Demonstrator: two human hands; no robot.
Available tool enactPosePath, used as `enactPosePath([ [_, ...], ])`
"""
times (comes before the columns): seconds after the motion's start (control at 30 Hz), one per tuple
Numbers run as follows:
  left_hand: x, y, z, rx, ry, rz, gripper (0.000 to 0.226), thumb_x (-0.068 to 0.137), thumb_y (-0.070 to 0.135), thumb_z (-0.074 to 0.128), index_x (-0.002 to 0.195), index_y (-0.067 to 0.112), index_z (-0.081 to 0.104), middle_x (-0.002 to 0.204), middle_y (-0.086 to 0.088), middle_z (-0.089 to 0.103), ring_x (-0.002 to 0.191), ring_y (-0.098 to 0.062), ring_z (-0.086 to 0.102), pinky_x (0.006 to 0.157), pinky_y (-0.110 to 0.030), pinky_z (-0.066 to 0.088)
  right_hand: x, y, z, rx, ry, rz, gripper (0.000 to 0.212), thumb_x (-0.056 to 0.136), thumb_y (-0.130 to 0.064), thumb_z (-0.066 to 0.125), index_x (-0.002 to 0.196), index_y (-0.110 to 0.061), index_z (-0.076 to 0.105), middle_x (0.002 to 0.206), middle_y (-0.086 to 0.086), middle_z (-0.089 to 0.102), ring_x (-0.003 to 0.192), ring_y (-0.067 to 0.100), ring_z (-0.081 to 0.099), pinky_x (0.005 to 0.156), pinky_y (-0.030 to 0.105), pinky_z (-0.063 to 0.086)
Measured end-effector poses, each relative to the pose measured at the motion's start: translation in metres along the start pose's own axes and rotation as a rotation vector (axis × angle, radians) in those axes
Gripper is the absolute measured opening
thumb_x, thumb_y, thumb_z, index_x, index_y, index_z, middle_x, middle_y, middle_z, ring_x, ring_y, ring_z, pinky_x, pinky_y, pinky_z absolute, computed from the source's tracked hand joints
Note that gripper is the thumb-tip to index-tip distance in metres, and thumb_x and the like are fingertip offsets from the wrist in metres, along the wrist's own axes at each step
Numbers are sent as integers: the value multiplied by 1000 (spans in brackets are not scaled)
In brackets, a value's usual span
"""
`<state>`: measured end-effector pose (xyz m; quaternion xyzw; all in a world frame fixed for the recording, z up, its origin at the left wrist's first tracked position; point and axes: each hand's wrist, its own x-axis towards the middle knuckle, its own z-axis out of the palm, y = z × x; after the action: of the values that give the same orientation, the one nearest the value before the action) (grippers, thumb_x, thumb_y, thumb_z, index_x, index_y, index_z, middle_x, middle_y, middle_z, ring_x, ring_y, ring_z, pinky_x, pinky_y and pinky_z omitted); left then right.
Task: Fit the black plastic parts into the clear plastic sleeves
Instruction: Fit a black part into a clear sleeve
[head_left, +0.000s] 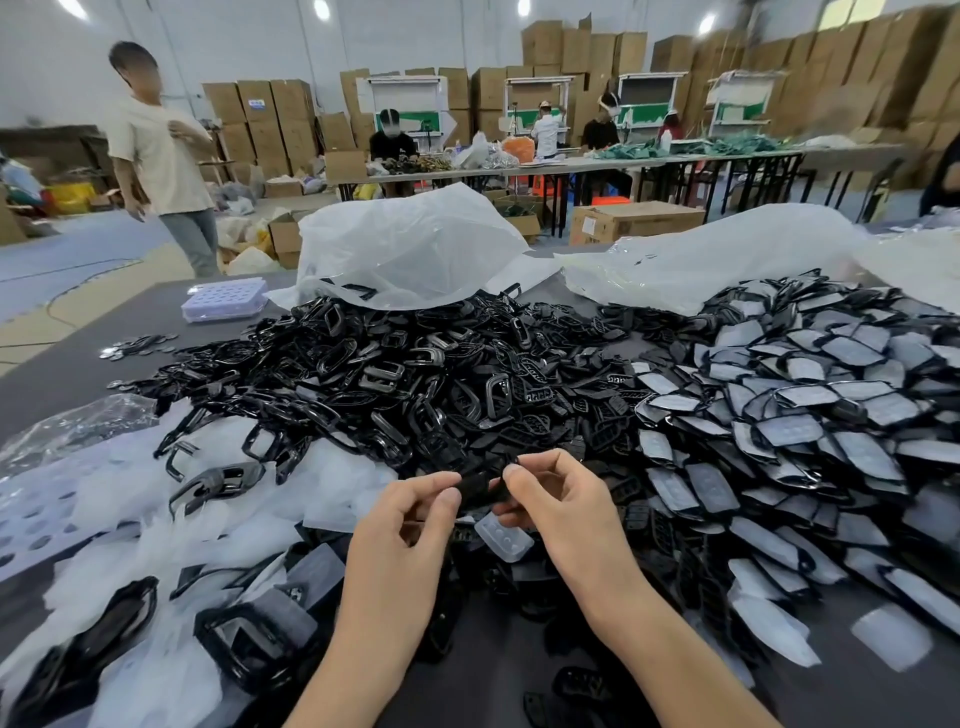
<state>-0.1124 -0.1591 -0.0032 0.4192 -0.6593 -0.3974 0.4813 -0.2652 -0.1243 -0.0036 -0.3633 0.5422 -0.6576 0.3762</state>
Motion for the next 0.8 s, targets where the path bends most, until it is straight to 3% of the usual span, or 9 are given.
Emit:
enactPosePath([
  [0.1,0,-1,2,12,25,23,13,94,25,65,94,37,70,90,19,67,84,1,62,71,-6,42,-1,-1,0,44,-47,6,6,96,-15,69,99,-11,68,83,5,77,74,20,75,69,23,59],
  [0.27,1,1,-2,-81,9,-5,14,94,32,63,92,45,67,81,14,71,72,-1,64,66,-11,47,-3,-4,3,117,-109,21,9,95,-14,70,102,-9,69,86,6,78,80,21,76,71,22,58],
  [0.47,1,1,-2,-155,2,-5,14,93,26,66,92,40,66,79,5,67,76,-24,63,70,-33,53,-4,-2,3,143,-148,49,11,95,-16,70,103,-8,68,93,13,78,85,22,77,70,19,57],
  [0.53,0,-1,-1,-99,-3,32,17,94,25,65,95,41,66,79,3,64,73,-24,60,65,-29,51,-3,-1,3,148,-147,51,10,95,-15,70,103,-8,68,95,15,77,86,25,77,72,21,58],
  [0.6,-1,-2,0,28,-32,113,22,95,25,63,98,47,66,85,13,65,69,-9,59,62,-17,48,-1,0,2,147,-135,58,8,96,-14,69,101,-9,67,91,12,77,83,25,77,72,22,58],
  [0.73,-5,-4,2,299,-32,306,13,91,43,55,101,43,63,113,26,48,102,1,56,81,-8,44,0,1,0,157,-103,75,5,97,-10,66,100,-8,63,80,5,77,72,19,75,68,21,57],
  [0.8,-6,-7,2,341,51,351,18,93,44,52,105,35,62,115,18,42,107,0,52,87,-4,39,1,2,0,164,-86,75,4,97,-8,64,100,-6,61,82,5,78,71,18,74,66,20,57],
])
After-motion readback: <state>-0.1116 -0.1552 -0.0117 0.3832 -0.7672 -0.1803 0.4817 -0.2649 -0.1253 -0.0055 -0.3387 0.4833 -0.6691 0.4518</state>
